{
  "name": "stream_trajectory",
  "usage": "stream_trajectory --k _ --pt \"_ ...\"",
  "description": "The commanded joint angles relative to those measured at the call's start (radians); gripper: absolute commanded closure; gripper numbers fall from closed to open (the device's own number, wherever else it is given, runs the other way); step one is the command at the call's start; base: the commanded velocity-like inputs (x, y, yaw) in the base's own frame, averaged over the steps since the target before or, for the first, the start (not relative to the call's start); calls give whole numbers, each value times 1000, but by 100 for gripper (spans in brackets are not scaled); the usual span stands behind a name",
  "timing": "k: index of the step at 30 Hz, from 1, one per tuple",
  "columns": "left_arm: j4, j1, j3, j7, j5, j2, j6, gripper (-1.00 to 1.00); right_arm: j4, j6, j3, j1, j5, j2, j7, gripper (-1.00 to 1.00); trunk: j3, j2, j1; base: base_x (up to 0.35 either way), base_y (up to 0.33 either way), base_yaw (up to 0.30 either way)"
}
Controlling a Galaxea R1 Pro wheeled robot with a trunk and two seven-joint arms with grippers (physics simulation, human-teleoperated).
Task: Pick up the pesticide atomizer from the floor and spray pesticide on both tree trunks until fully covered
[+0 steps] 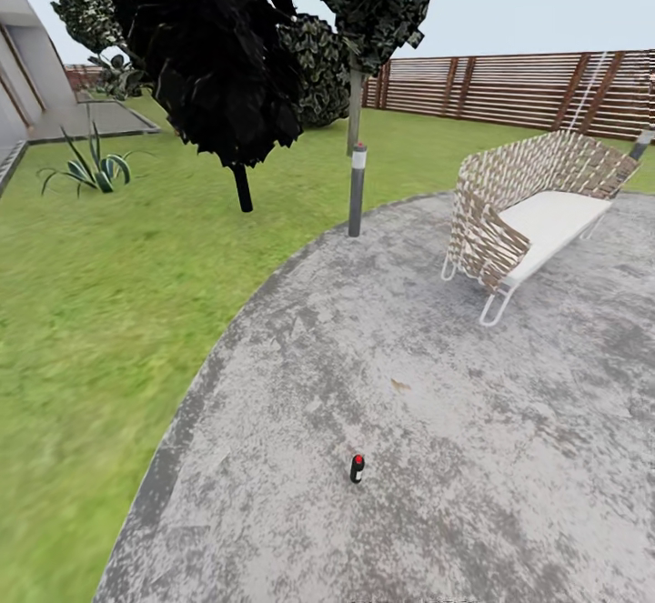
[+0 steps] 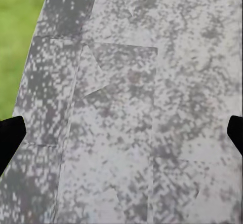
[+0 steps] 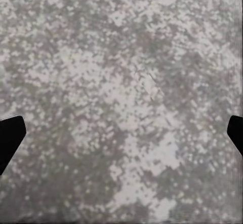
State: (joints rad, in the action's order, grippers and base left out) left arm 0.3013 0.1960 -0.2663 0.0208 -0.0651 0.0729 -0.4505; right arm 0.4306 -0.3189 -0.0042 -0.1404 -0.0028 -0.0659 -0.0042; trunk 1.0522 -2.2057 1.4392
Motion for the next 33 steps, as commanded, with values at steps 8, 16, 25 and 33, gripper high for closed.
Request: stream_trajectory --k 8,16,25,33 --pt "-1 0 -4 2 -7 -1 -4 -100 -1 -3 0 -1 0 0 0 -100 6 0 0 15 31 -273" --pt "-1 0 -4 2 -7 -1 -2 -100 -2 -3 0 -1 0 0 0 -100 11 0 0 84 252 -273" --pt "-1 0 -4 2 -7 -1 -2 -100 -3 -3 0 -1 0 1 0 -100 16 0 0 105 284 -273" --pt "-1 0 -5 2 -7 -1 -3 -100 -3 -3 0 -1 0 1 0 -100 21 0 0 73 108 -273"
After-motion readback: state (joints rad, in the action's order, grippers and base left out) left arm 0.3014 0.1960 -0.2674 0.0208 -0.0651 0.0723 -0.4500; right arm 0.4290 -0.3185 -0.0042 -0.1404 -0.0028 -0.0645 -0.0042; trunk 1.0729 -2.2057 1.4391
